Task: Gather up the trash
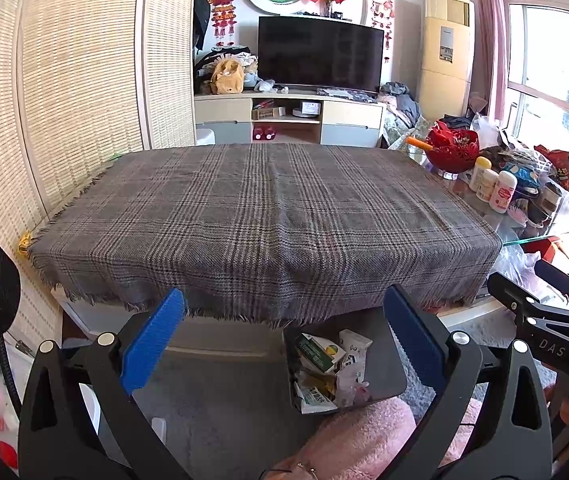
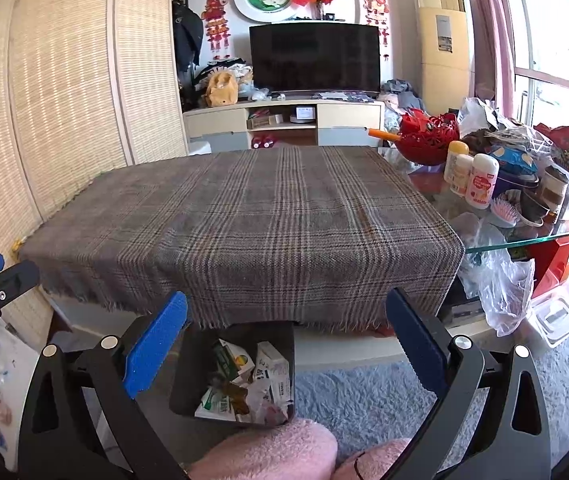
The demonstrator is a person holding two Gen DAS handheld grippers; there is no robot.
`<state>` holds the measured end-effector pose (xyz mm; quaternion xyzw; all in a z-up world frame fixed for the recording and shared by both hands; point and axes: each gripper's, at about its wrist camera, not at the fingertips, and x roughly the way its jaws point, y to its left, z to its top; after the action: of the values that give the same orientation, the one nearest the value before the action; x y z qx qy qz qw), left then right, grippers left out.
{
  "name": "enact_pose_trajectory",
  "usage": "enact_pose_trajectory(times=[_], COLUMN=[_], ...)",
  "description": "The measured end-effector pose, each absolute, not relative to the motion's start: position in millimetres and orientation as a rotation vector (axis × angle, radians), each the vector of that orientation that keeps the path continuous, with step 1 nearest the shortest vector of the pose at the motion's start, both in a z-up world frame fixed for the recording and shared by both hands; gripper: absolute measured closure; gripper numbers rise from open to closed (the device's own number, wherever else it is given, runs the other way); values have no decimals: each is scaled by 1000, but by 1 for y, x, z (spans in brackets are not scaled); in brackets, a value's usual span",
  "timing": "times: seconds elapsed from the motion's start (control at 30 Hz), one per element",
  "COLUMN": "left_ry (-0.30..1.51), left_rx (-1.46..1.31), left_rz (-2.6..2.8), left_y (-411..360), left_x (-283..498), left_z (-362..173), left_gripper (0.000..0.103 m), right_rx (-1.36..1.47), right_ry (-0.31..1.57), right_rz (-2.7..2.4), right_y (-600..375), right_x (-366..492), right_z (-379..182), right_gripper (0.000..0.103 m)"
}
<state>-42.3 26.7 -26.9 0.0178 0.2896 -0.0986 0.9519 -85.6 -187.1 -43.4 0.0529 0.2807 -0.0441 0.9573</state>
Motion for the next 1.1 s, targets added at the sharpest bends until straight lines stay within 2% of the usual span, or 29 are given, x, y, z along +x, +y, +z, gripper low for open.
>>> enact_pose_trajectory(times=[1.1], left_ry=[617], left_rx=[70], left_rz=[-152], left_y=[17], left_x=[-32], left_z=[-31], left_gripper=[8], right_rx=[130], right_ry=[589], right_rz=[-95], right_y=[-198], right_x=[-78], right_z=[-50], right_gripper=[3])
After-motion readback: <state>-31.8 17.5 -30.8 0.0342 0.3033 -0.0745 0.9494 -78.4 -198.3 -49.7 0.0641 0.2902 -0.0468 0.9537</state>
